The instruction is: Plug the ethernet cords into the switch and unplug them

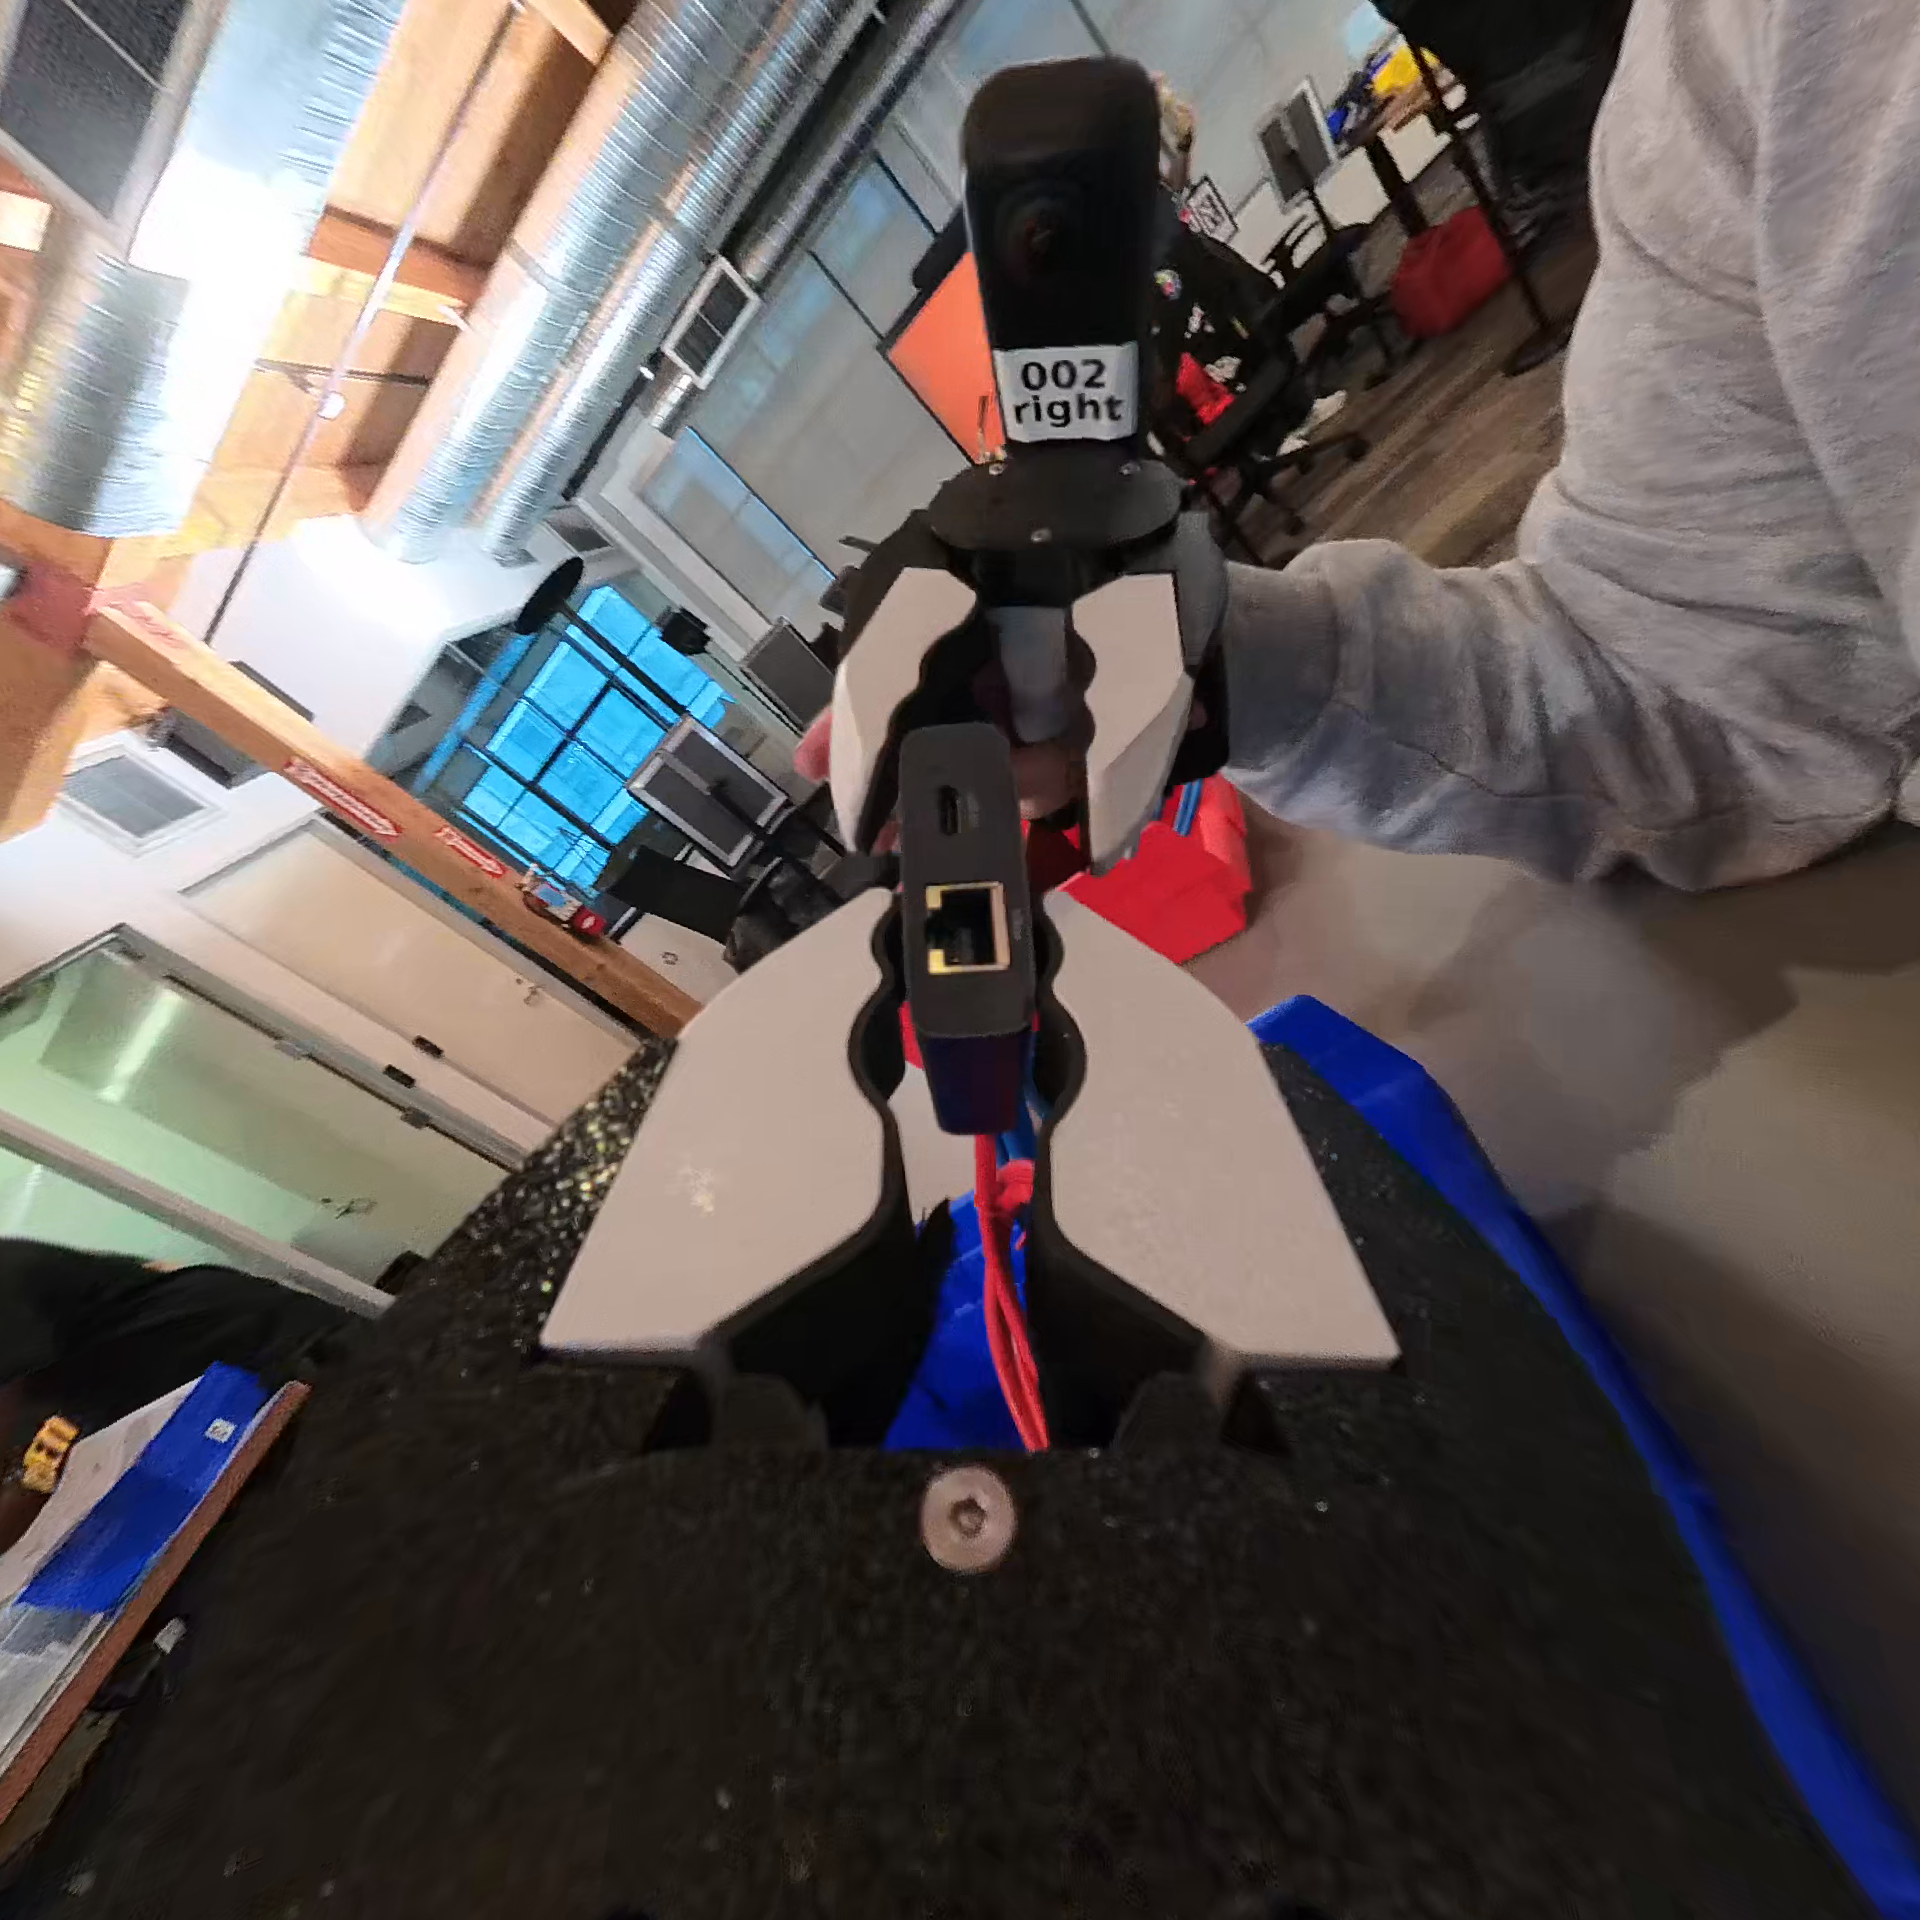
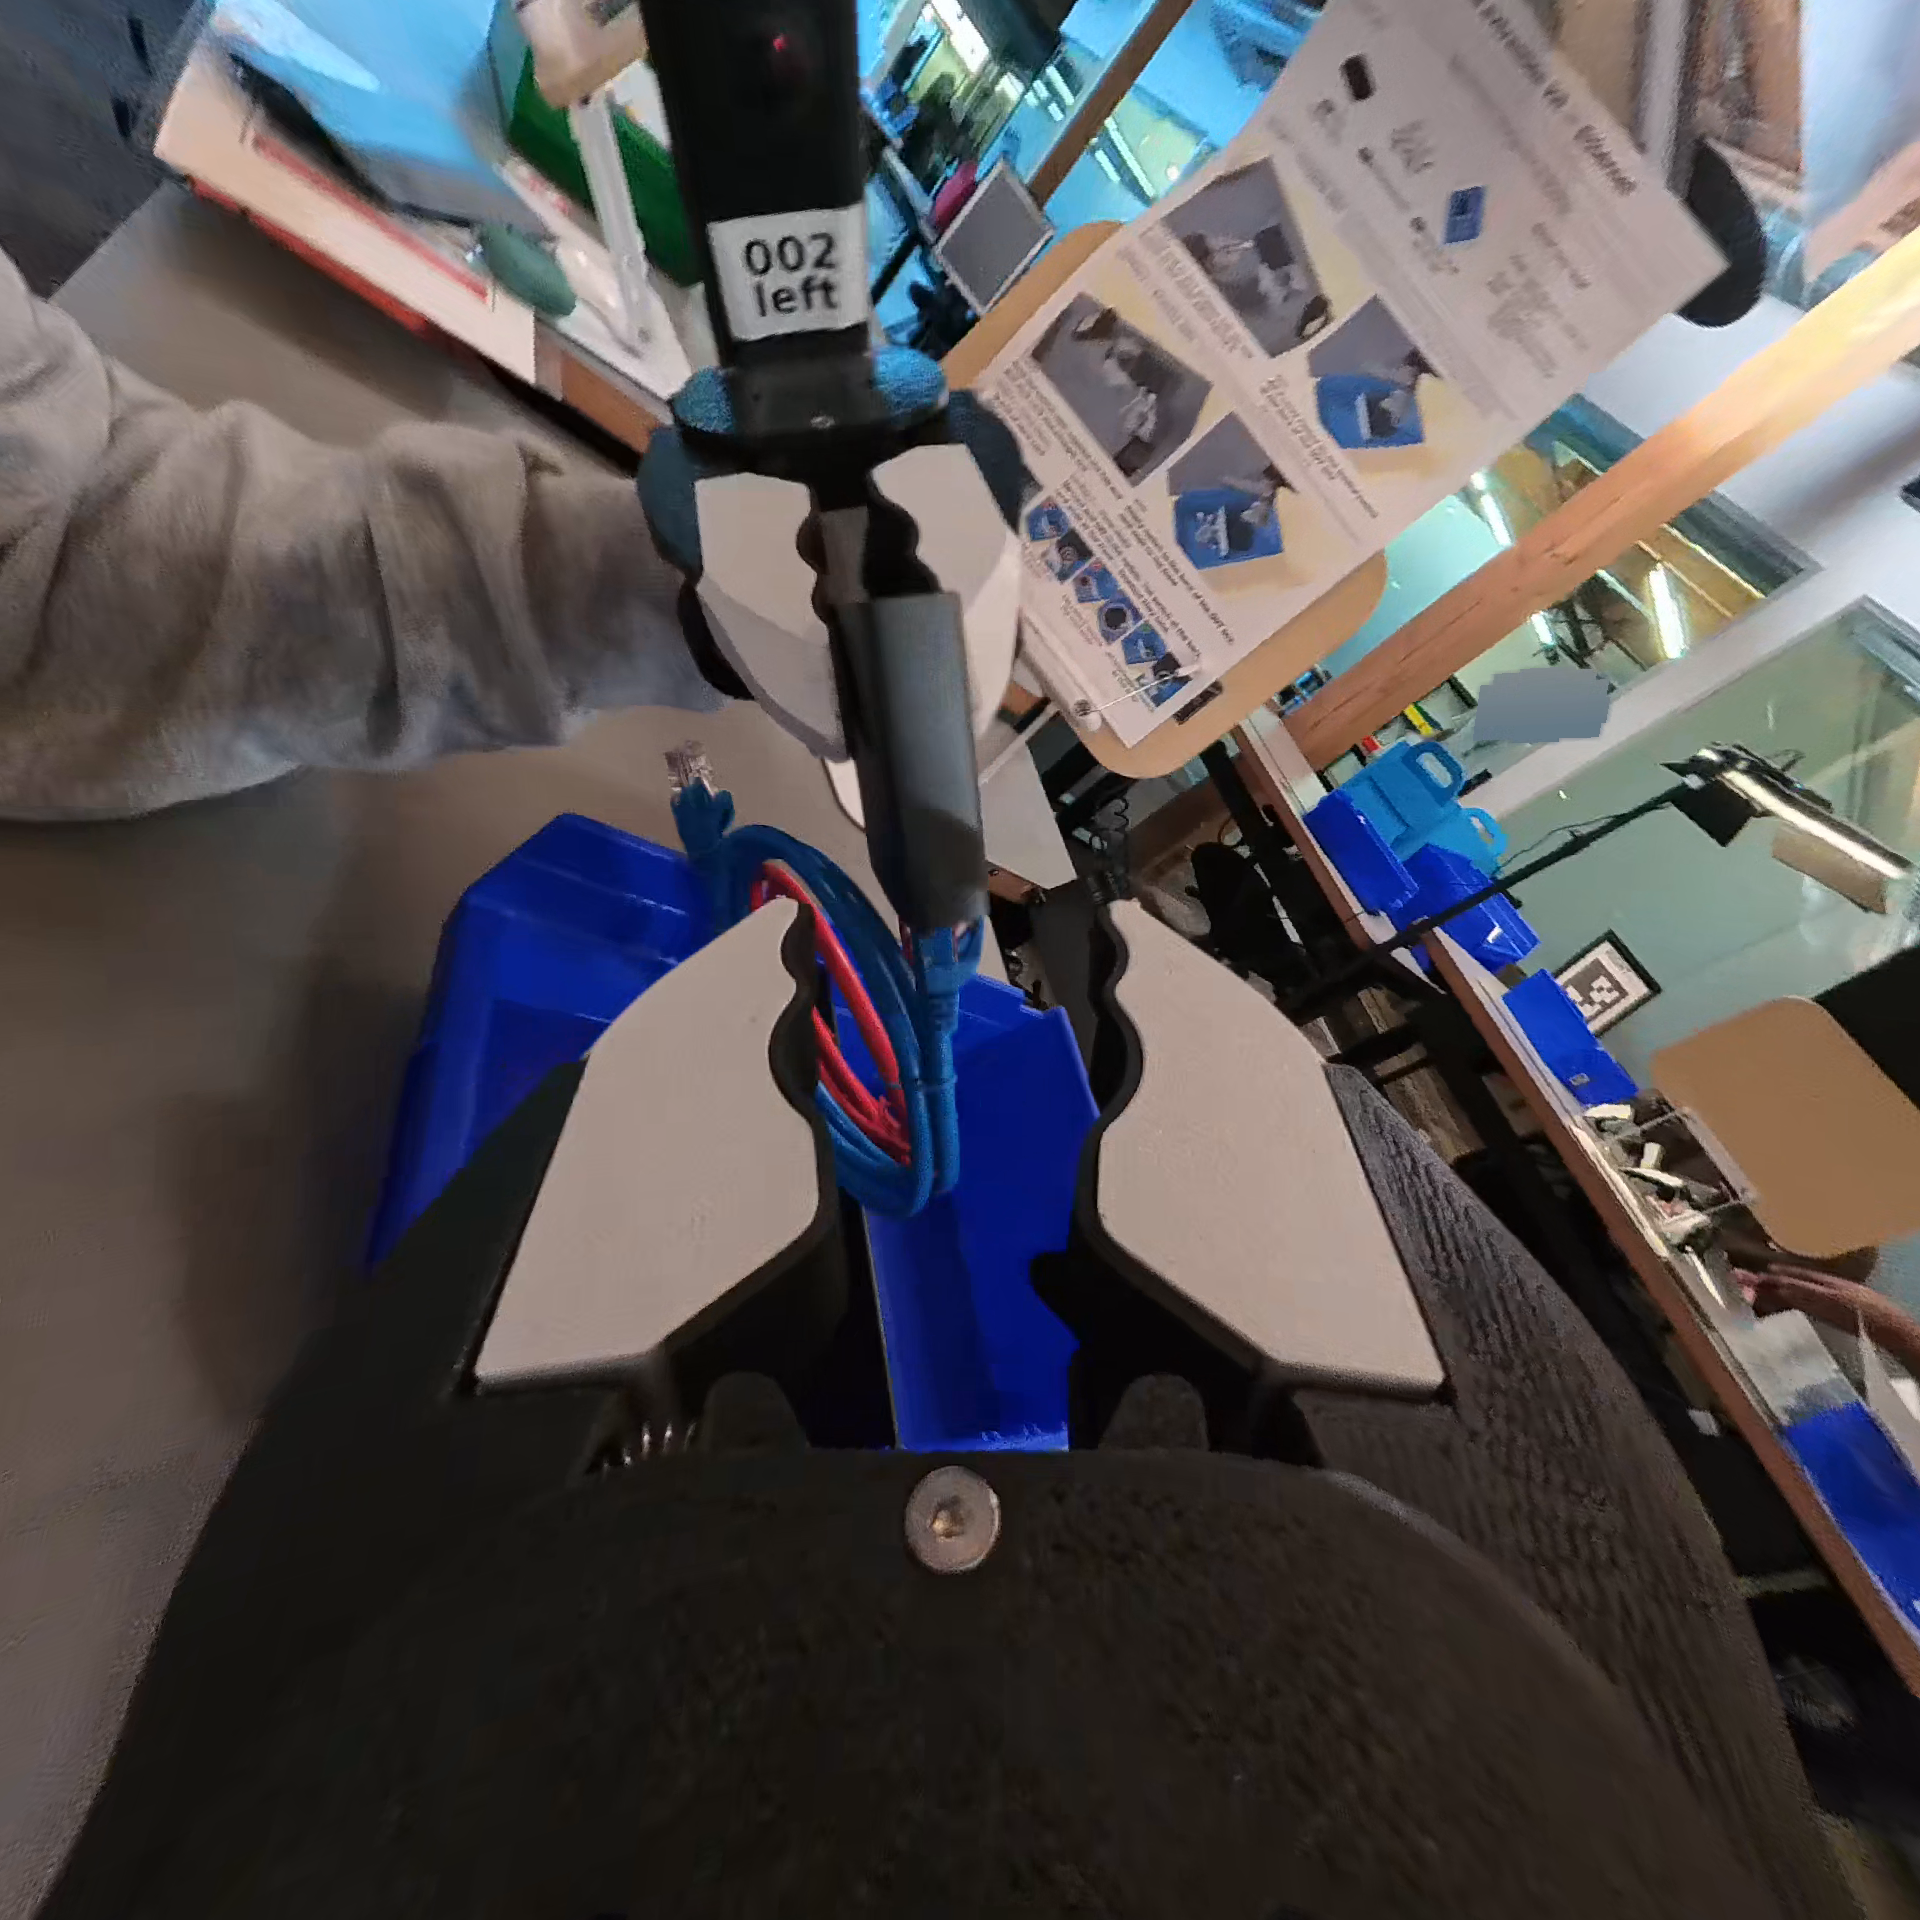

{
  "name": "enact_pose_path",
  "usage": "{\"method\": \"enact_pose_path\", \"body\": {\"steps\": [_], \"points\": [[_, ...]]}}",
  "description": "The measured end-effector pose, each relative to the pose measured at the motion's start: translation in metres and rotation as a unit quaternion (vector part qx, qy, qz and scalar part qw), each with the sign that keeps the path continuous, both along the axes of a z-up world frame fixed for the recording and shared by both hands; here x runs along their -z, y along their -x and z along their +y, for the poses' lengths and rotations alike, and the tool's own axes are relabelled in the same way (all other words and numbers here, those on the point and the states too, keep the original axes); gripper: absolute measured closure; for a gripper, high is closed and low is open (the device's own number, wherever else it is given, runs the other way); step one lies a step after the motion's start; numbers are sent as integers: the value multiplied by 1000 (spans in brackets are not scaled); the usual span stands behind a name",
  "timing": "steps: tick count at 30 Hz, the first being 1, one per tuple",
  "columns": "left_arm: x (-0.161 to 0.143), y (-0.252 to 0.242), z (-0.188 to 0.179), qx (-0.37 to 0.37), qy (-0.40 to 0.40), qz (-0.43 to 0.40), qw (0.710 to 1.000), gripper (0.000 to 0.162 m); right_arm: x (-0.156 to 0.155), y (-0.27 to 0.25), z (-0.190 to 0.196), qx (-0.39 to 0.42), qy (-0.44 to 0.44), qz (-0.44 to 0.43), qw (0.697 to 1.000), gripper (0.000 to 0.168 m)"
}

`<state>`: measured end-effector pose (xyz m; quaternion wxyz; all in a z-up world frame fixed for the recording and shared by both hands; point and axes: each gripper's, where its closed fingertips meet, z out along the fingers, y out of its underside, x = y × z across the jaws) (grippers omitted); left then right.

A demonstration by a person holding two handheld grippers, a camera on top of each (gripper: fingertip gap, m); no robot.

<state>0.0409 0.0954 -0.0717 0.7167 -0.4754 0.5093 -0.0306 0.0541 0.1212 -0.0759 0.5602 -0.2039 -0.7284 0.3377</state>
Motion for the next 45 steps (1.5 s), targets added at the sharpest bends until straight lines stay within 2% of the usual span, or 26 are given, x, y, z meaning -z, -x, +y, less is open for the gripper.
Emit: {"method": "enact_pose_path", "body": {"steps": [5,10,17,22,25,29,35,37,40,42,45], "points": [[-2,-11,-7,35,0,-4,999,141,12,11,-11,-24,-8,-16,1000,131],[-5,-17,-11,63,4,-23,998,142,9,11,-18,-42,-4,-7,999,148],[-20,-13,-12,71,-29,-81,994,137,-1,13,-23,-39,3,8,999,149],[-13,-9,-1,-4,-34,-27,999,121,3,17,-14,18,-55,8,998,149],[-11,-14,-2,-12,-31,-5,999,116,5,18,-13,30,-73,5,997,149],[-6,-12,4,-40,-38,21,998,119,7,17,-14,27,-75,-3,997,149],[-1,7,15,-155,-65,109,980,116,2,15,-11,65,-117,12,991,149],[-5,8,12,-131,-62,73,987,113,-6,14,-12,64,-108,32,992,149],[-18,8,4,-33,-35,-56,997,100,-18,11,-13,39,-55,61,996,149],[-26,8,1,29,-19,-134,990,93,-24,9,-14,17,-20,74,997,150],[-30,5,-1,101,11,-203,974,92,-29,7,-17,-8,7,87,996,150]]}}
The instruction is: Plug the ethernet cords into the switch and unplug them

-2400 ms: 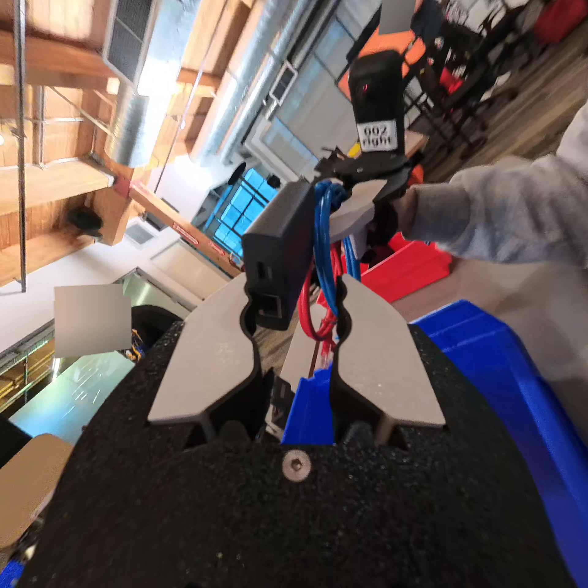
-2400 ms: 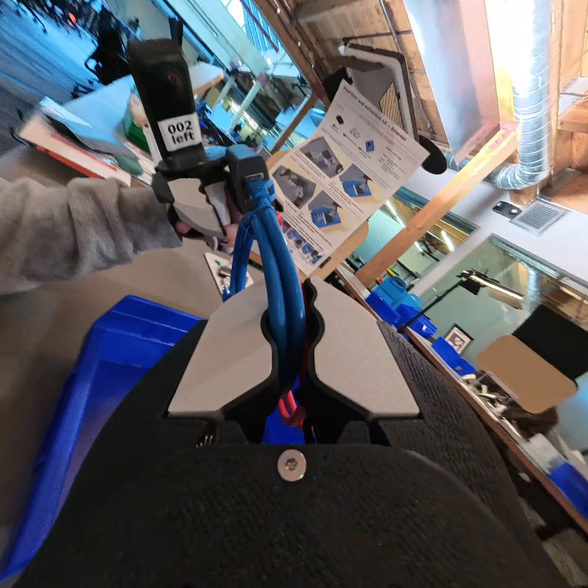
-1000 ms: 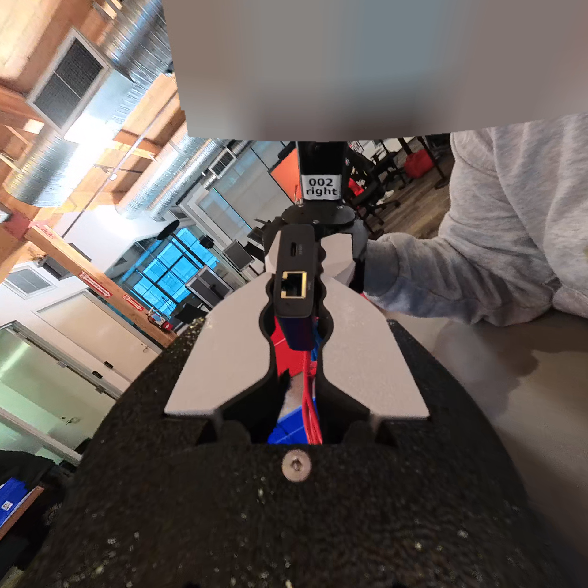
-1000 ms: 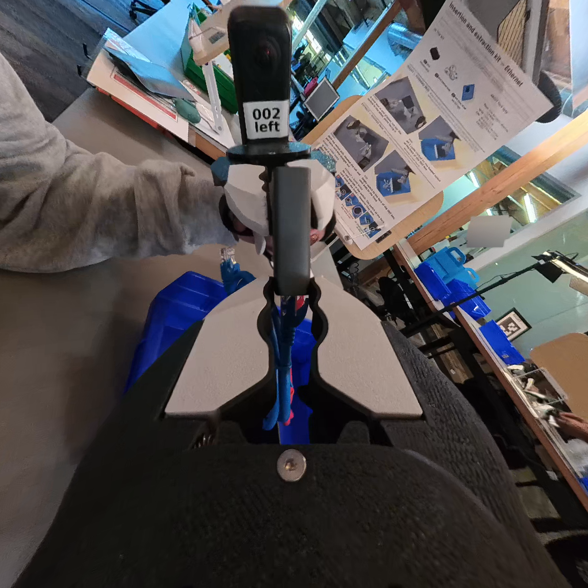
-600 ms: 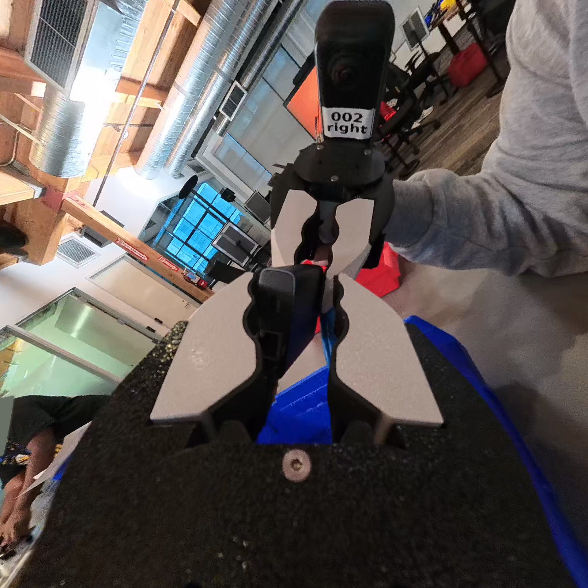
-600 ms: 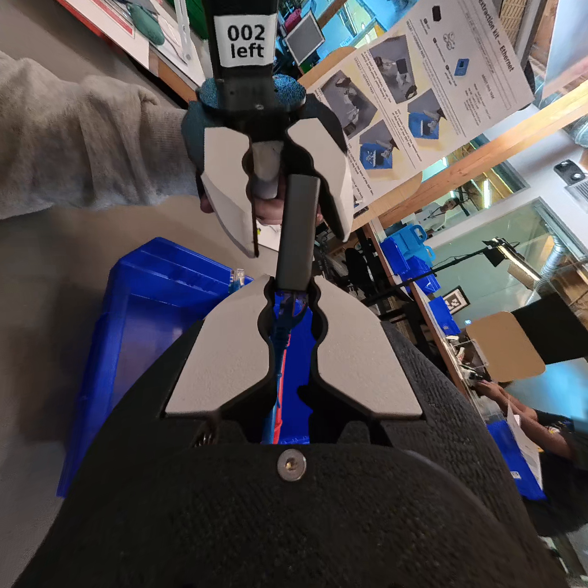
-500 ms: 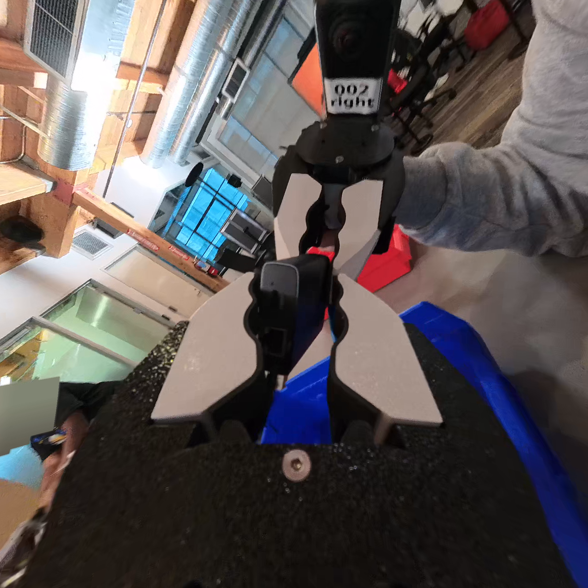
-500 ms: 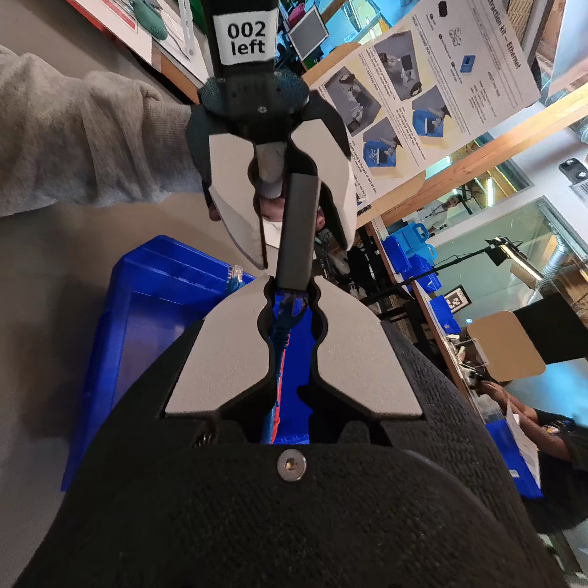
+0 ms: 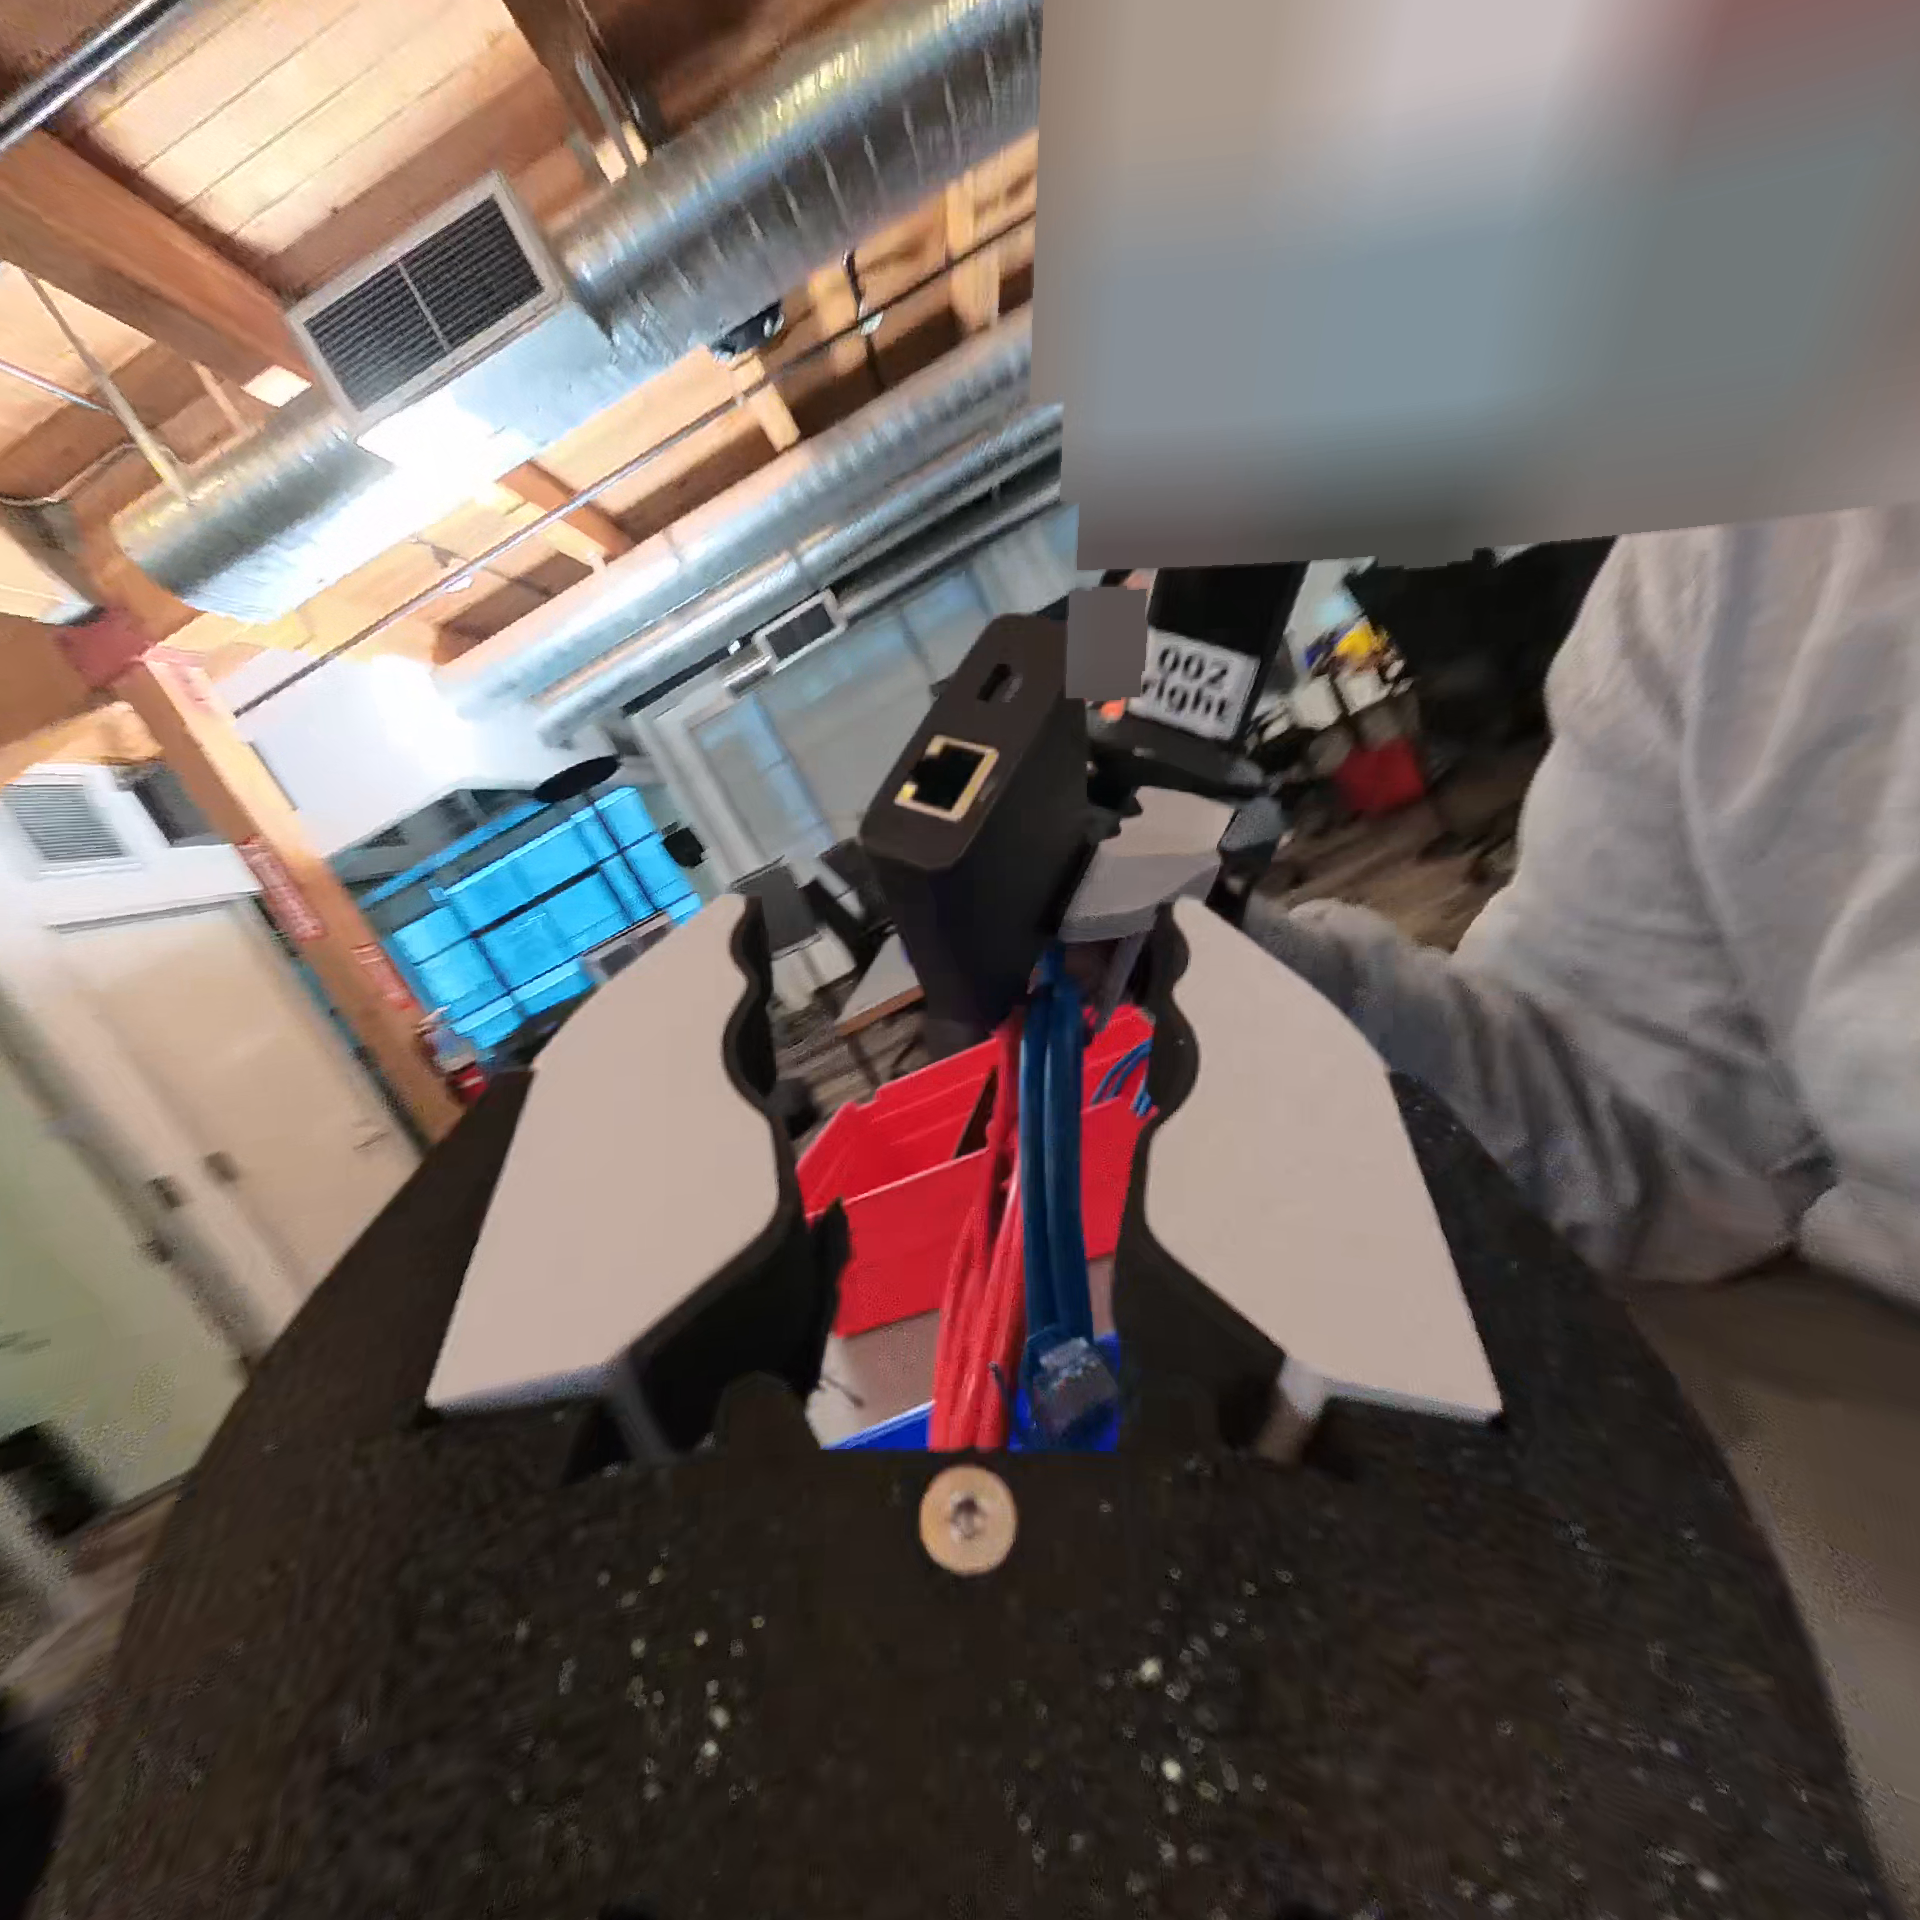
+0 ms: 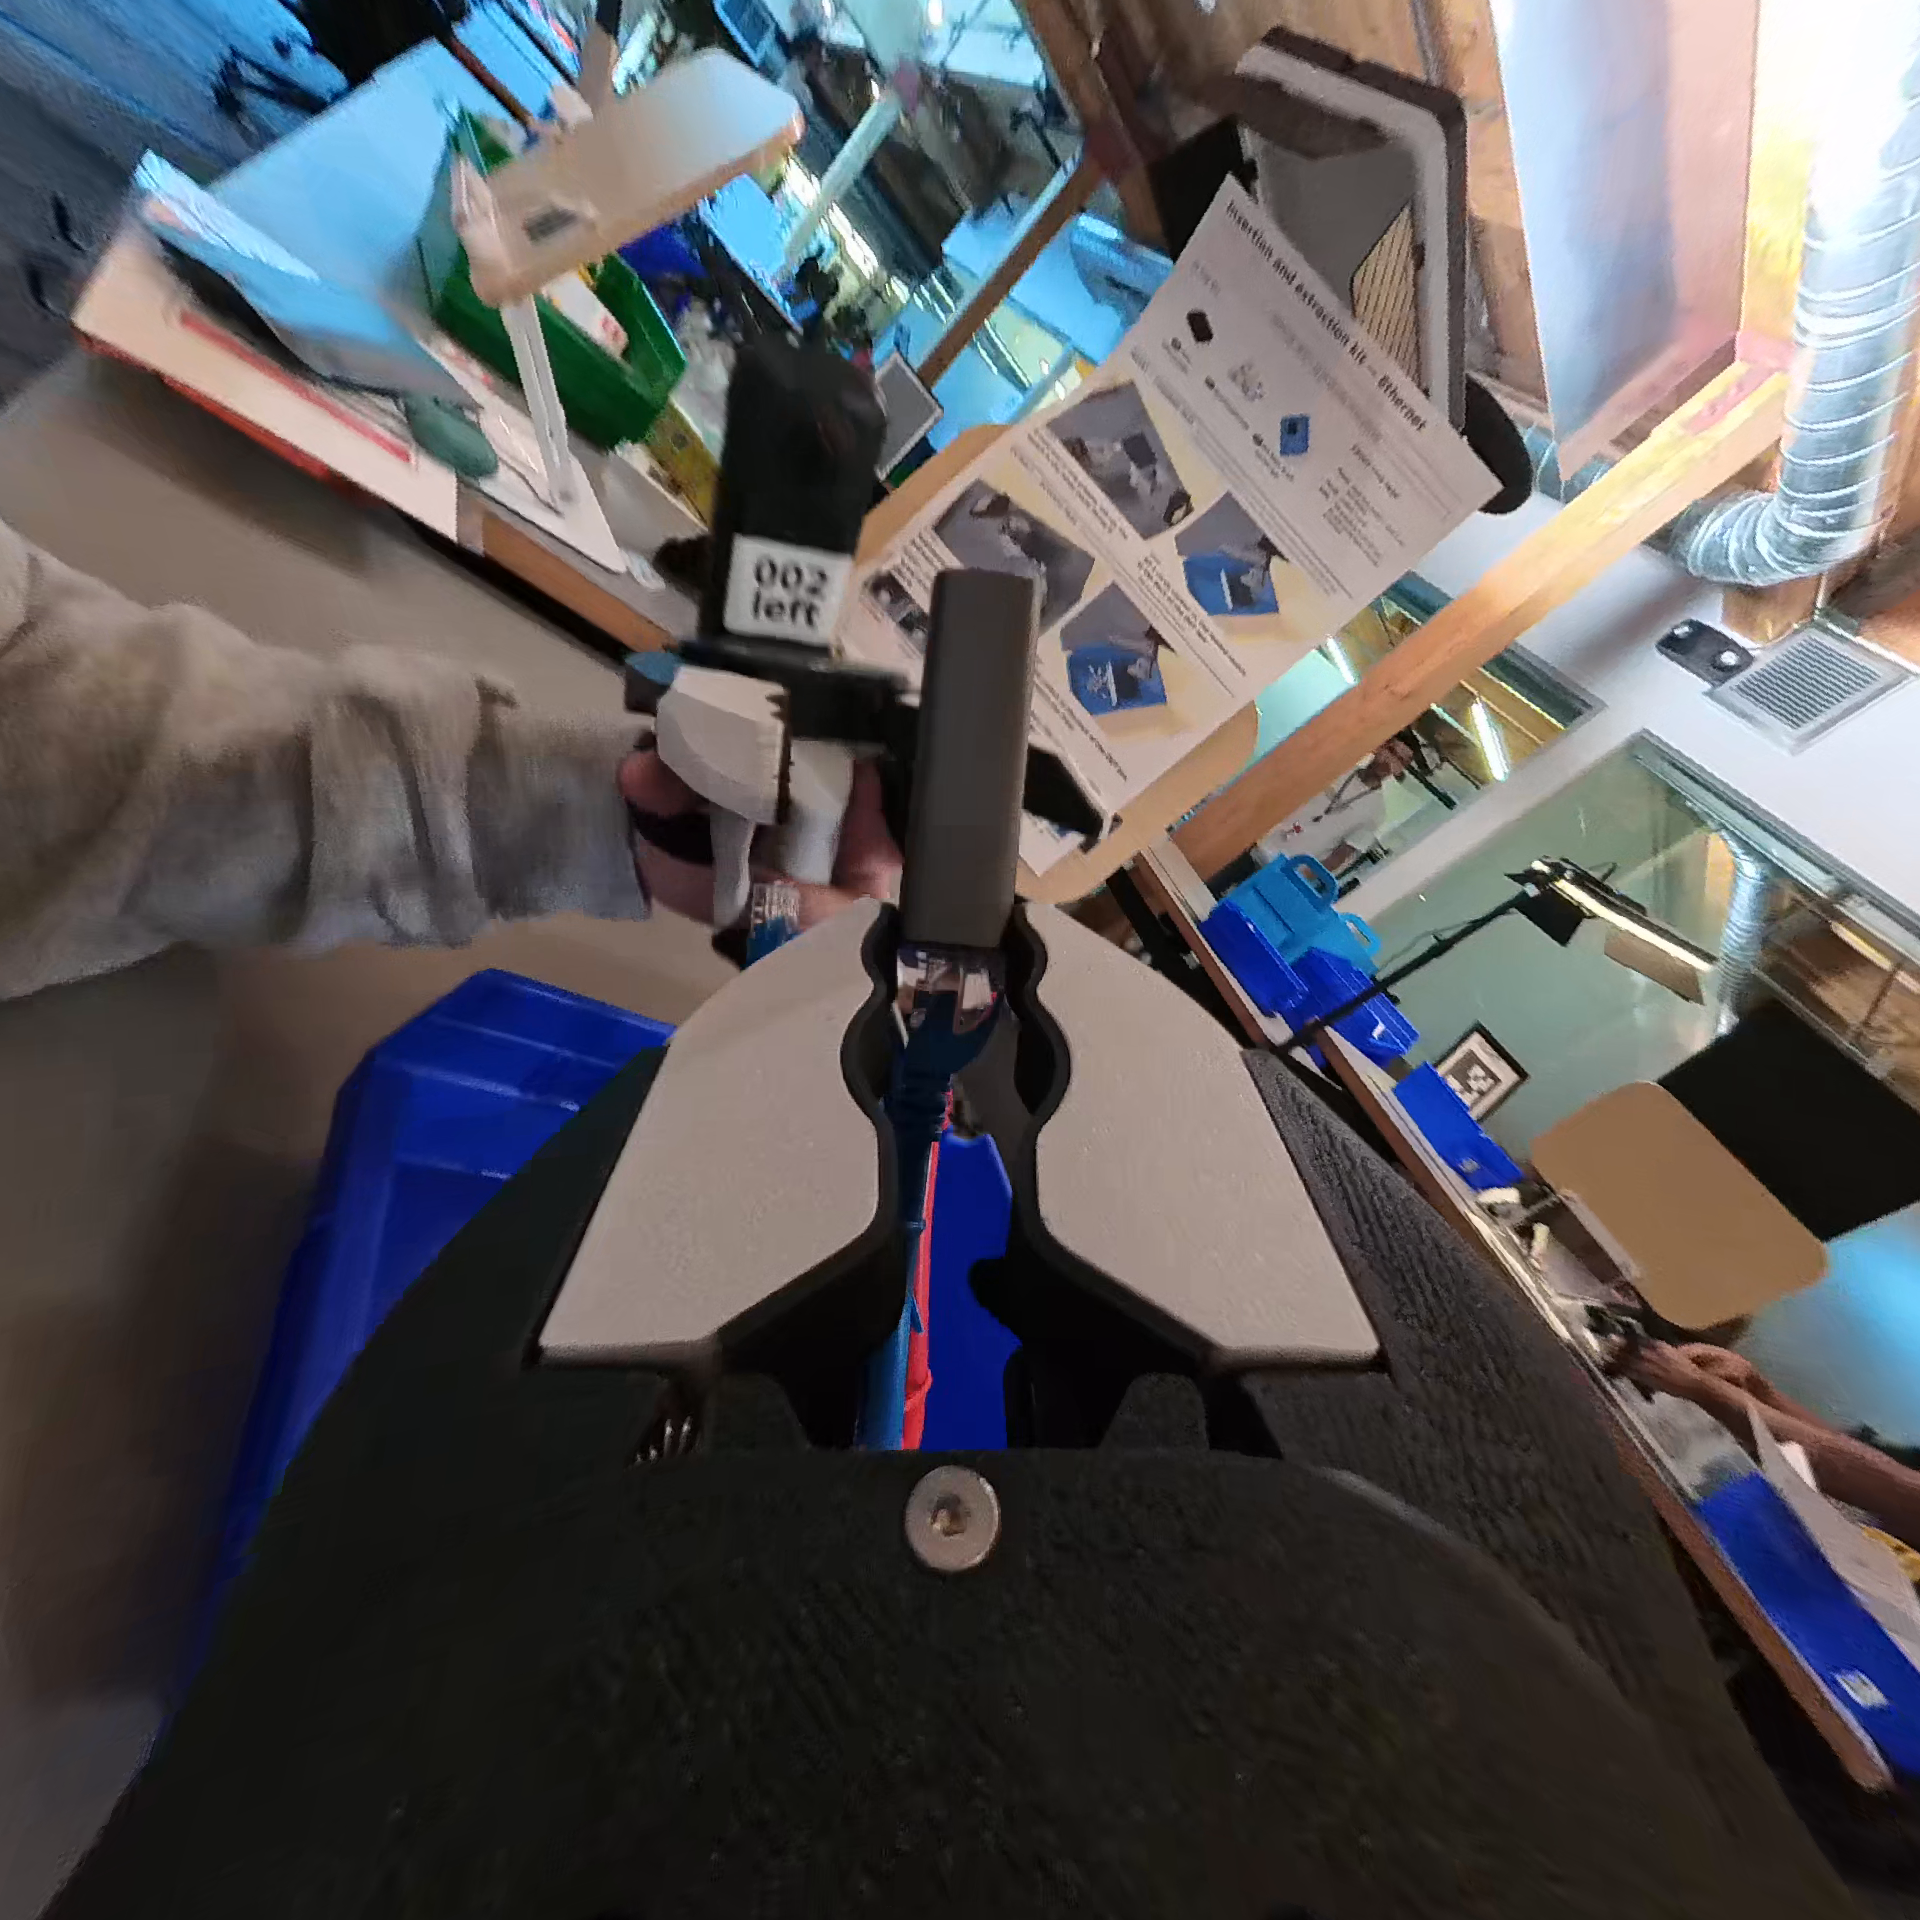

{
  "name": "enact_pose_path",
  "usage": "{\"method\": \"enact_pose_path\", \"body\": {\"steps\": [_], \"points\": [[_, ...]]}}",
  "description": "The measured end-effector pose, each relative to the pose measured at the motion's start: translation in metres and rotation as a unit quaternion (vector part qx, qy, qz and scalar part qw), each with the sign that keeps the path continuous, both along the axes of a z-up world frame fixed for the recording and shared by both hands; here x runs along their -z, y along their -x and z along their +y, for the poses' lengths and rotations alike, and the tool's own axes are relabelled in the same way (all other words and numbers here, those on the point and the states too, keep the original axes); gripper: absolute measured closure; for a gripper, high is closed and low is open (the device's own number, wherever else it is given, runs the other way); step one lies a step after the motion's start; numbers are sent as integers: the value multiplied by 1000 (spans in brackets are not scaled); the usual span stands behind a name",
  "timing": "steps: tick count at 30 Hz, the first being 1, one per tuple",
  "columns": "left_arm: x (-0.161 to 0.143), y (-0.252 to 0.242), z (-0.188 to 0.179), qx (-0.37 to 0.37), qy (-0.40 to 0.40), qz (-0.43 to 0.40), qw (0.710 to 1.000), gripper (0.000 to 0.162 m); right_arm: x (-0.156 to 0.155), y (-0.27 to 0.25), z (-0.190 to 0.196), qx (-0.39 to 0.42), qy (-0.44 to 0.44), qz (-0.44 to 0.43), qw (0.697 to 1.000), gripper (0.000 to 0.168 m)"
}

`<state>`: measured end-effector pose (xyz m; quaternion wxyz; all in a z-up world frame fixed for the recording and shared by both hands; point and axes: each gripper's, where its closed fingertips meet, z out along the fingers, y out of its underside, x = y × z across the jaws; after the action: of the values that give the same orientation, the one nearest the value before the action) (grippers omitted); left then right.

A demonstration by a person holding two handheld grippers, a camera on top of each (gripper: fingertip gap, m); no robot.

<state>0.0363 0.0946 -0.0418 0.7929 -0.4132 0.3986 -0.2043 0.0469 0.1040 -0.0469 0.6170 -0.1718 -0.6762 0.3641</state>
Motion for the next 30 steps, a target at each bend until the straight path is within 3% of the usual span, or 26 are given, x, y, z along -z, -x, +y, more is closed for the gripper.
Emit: {"method": "enact_pose_path", "body": {"steps": [6,16,24,30], "points": [[-7,-11,-11,100,7,-59,993,102,4,4,-12,-29,2,-6,1000,149],[-12,-20,-25,101,-38,-35,994,129,16,17,-25,-39,-9,-23,999,149],[-9,-19,-29,108,-51,-20,993,136,18,18,-25,-31,-12,-27,999,148],[-11,-5,-27,103,-49,-39,993,140,0,9,-18,-27,17,12,999,135]]}}
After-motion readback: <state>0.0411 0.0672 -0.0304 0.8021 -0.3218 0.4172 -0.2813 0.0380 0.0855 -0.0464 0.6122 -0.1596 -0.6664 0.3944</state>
